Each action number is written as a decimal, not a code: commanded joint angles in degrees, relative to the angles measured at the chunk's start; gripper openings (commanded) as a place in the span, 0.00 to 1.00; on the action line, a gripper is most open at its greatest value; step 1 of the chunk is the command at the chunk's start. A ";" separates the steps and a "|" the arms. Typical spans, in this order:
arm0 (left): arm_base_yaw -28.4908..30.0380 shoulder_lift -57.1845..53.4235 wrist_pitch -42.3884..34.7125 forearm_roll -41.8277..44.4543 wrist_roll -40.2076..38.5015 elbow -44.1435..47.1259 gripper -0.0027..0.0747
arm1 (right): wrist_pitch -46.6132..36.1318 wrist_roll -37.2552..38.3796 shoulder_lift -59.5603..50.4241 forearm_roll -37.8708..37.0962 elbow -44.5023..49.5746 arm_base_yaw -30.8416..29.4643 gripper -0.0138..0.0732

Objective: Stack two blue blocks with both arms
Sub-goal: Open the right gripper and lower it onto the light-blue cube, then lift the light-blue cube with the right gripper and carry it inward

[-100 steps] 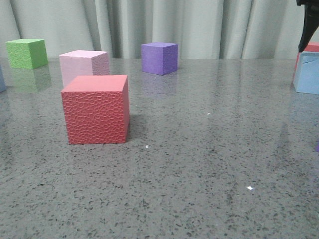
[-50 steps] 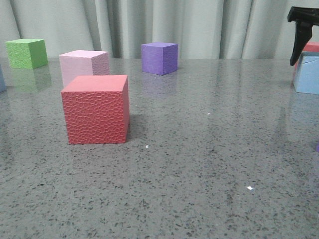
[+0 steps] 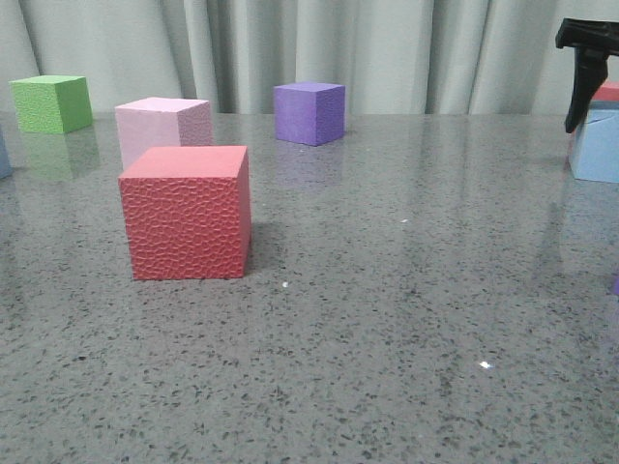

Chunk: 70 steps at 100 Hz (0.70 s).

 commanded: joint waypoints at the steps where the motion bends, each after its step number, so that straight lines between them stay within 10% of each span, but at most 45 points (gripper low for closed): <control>1: -0.34 -0.08 -3.35 -0.99 0.01 -1.92 0.89 | -1.60 -0.07 -2.61 0.21 -1.82 -0.39 0.67; 70: -0.34 -0.08 -3.35 -0.99 0.01 -1.92 0.89 | 8.93 -0.43 -3.07 0.58 -11.63 2.87 0.55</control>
